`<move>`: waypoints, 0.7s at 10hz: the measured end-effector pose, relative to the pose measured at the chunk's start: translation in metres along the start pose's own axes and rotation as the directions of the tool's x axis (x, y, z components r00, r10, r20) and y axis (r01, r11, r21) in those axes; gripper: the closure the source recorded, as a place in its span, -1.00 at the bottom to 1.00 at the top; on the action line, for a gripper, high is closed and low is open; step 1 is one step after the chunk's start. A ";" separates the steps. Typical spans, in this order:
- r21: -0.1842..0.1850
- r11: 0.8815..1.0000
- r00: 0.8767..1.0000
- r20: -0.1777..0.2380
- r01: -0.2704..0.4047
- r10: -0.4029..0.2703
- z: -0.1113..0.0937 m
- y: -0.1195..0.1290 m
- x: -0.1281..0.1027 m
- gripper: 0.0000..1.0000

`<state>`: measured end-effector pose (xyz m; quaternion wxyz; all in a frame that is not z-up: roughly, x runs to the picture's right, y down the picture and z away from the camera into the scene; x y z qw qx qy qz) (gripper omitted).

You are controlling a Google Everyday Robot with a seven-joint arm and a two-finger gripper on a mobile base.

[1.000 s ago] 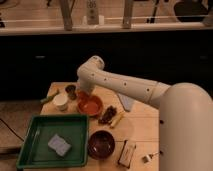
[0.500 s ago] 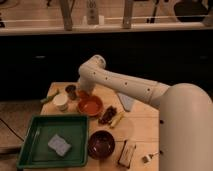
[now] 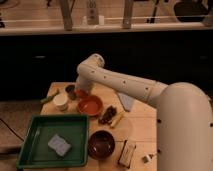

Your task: Place apple in paper cup

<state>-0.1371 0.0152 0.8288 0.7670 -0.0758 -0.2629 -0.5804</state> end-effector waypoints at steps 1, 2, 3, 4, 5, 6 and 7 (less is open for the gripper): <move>-0.003 1.000 1.000 0.001 0.015 -0.015 -0.001 -0.005 -0.001 1.00; -0.005 0.999 0.999 0.003 0.033 -0.033 -0.001 -0.011 -0.003 1.00; -0.006 0.998 0.998 0.008 0.058 -0.058 -0.002 -0.021 -0.006 1.00; -0.007 0.997 0.997 0.010 0.074 -0.074 -0.003 -0.026 -0.007 1.00; -0.008 0.996 0.996 0.011 0.091 -0.091 -0.004 -0.032 -0.008 1.00; -0.008 0.993 0.993 0.015 0.114 -0.114 -0.007 -0.040 -0.010 1.00; -0.008 0.991 0.991 0.020 0.131 -0.131 -0.007 -0.047 -0.012 1.00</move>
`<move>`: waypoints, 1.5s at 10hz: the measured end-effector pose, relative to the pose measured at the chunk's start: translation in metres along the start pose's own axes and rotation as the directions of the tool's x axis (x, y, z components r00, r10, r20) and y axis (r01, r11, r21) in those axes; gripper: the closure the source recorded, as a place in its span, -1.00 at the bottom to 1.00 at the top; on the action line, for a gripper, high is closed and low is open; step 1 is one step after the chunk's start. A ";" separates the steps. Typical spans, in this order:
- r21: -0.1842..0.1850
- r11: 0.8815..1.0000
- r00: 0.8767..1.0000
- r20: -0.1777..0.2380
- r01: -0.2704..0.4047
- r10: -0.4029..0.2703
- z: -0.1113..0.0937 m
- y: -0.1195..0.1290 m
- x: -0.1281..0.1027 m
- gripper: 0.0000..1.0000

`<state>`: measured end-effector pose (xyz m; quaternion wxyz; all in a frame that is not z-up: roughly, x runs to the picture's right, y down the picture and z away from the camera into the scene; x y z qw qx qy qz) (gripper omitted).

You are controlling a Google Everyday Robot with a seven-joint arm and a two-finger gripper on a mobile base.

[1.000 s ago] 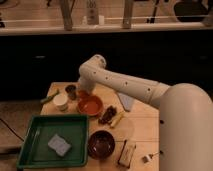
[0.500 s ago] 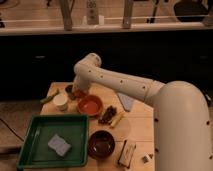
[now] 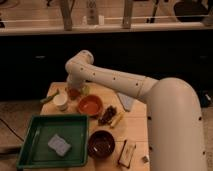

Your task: Place apple in paper cup

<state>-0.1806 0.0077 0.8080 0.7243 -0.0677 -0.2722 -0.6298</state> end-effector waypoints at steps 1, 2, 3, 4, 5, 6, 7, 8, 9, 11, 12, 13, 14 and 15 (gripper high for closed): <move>-0.002 1.000 1.000 0.007 0.020 -0.020 0.000 -0.007 -0.001 1.00; -0.005 0.999 0.999 0.015 0.041 -0.041 0.000 -0.015 -0.002 1.00; -0.007 0.998 0.998 0.023 0.062 -0.062 0.002 -0.022 -0.004 1.00; -0.009 0.997 0.996 0.032 0.080 -0.080 0.004 -0.029 -0.005 1.00; -0.011 0.995 0.994 0.043 0.099 -0.098 0.007 -0.036 -0.008 1.00; -0.013 0.993 0.992 0.053 0.116 -0.116 0.009 -0.043 -0.009 1.00; -0.013 0.992 0.990 0.061 0.129 -0.128 0.011 -0.048 -0.011 1.00; -0.016 0.990 0.988 0.067 0.139 -0.138 0.012 -0.051 -0.011 1.00; -0.019 0.988 0.986 0.074 0.152 -0.150 0.015 -0.056 -0.012 1.00; -0.025 0.985 0.982 0.086 0.171 -0.168 0.019 -0.064 -0.014 1.00; -0.028 0.984 0.981 0.089 0.174 -0.171 0.020 -0.064 -0.013 1.00; -0.031 0.984 0.980 0.094 0.178 -0.174 0.020 -0.064 -0.013 1.00; -0.035 0.983 0.979 0.099 0.183 -0.179 0.022 -0.066 -0.013 1.00; -0.036 0.982 0.978 0.103 0.187 -0.183 0.023 -0.067 -0.014 1.00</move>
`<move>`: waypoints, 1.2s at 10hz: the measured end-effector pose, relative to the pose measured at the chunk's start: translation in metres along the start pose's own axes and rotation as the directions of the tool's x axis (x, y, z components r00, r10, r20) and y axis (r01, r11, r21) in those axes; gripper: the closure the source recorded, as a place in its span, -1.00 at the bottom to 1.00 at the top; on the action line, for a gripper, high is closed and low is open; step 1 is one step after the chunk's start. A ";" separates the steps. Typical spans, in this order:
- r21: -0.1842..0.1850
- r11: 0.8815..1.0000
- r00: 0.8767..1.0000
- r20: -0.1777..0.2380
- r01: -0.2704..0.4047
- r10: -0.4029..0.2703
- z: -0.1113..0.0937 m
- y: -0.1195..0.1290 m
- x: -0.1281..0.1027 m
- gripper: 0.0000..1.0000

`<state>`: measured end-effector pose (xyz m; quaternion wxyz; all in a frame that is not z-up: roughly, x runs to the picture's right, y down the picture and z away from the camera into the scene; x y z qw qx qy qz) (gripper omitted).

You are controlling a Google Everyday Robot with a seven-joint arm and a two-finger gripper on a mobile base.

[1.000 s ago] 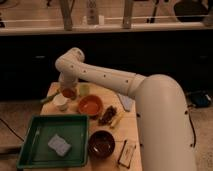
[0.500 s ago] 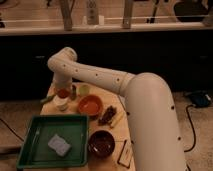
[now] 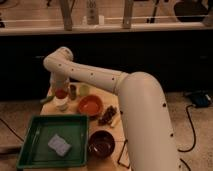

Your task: Place apple in paper cup

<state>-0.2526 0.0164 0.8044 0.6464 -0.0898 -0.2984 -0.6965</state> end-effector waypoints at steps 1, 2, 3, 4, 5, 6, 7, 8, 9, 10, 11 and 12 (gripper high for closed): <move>-0.002 1.000 1.000 0.004 0.003 -0.003 0.001 -0.001 0.001 1.00; -0.004 1.000 1.000 0.006 0.002 -0.002 0.001 0.001 0.001 1.00; -0.004 1.000 1.000 0.008 0.002 -0.002 0.001 0.001 0.001 0.94; -0.002 1.000 1.000 0.013 0.003 -0.003 0.001 0.000 0.002 0.74; -0.002 1.000 1.000 0.019 0.005 -0.005 0.002 -0.001 0.002 0.57; 0.000 1.000 1.000 0.024 0.007 -0.007 0.002 -0.002 0.002 0.37; 0.000 1.000 0.999 0.031 0.010 -0.010 0.004 -0.003 0.001 0.16; 0.000 1.000 0.999 0.035 0.012 -0.012 0.004 -0.004 0.001 -0.03; 0.000 1.000 0.999 0.038 0.014 -0.014 0.005 -0.005 0.001 -0.24; -0.001 1.000 0.999 0.041 0.015 -0.015 0.006 -0.006 0.000 -0.45; -0.001 1.000 0.999 0.043 0.014 -0.014 0.006 -0.006 -0.001 -0.58; -0.001 1.000 0.999 0.045 0.015 -0.015 0.007 -0.006 -0.001 -0.60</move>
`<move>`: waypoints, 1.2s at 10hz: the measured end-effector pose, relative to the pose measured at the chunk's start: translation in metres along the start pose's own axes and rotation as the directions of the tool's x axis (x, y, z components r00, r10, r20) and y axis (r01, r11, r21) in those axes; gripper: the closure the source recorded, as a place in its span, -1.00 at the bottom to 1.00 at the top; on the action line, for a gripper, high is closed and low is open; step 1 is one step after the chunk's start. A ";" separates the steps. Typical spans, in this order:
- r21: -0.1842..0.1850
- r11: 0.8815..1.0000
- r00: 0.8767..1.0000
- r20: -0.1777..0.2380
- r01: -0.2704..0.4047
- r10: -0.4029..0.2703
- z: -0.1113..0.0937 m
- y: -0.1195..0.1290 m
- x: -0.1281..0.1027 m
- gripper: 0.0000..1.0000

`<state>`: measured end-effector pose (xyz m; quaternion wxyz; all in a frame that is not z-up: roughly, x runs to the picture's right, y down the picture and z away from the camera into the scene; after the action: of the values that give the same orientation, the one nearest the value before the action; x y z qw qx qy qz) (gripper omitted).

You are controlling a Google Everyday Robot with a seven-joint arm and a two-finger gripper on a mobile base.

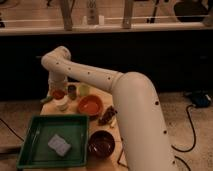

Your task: Place apple in paper cup

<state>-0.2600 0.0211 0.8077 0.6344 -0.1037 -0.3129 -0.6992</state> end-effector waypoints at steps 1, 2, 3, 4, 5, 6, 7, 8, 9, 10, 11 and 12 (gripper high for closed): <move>-0.001 1.000 1.000 0.001 0.000 0.000 0.000 0.000 -0.001 -0.60; 0.000 1.000 1.000 0.002 -0.002 0.002 0.001 0.000 -0.002 -0.60; 0.000 1.000 1.000 0.002 -0.004 0.004 0.001 0.001 -0.003 -0.60; 0.002 1.000 1.000 0.001 -0.006 0.006 0.000 0.002 -0.003 -0.60; 0.004 1.000 1.000 0.001 -0.006 0.006 0.000 0.002 -0.003 -0.60; 0.005 1.000 1.000 0.002 -0.005 0.005 0.000 0.002 -0.004 -0.60; 0.005 1.000 1.000 0.002 -0.006 0.006 0.000 0.002 -0.004 -0.60; 0.006 1.000 1.000 0.002 -0.005 0.005 0.000 0.002 -0.004 -0.60; 0.007 1.000 1.000 0.002 -0.006 0.006 0.000 0.003 -0.003 -0.60; 0.008 1.000 1.000 0.003 -0.006 0.006 0.000 0.003 -0.003 -0.60; 0.007 1.000 1.000 0.004 -0.007 0.007 0.000 0.003 -0.003 -0.60; 0.007 1.000 1.000 0.005 -0.007 0.007 0.000 0.004 -0.003 -0.60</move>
<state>-0.2560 0.0236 0.8073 0.6364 -0.1045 -0.3164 -0.6957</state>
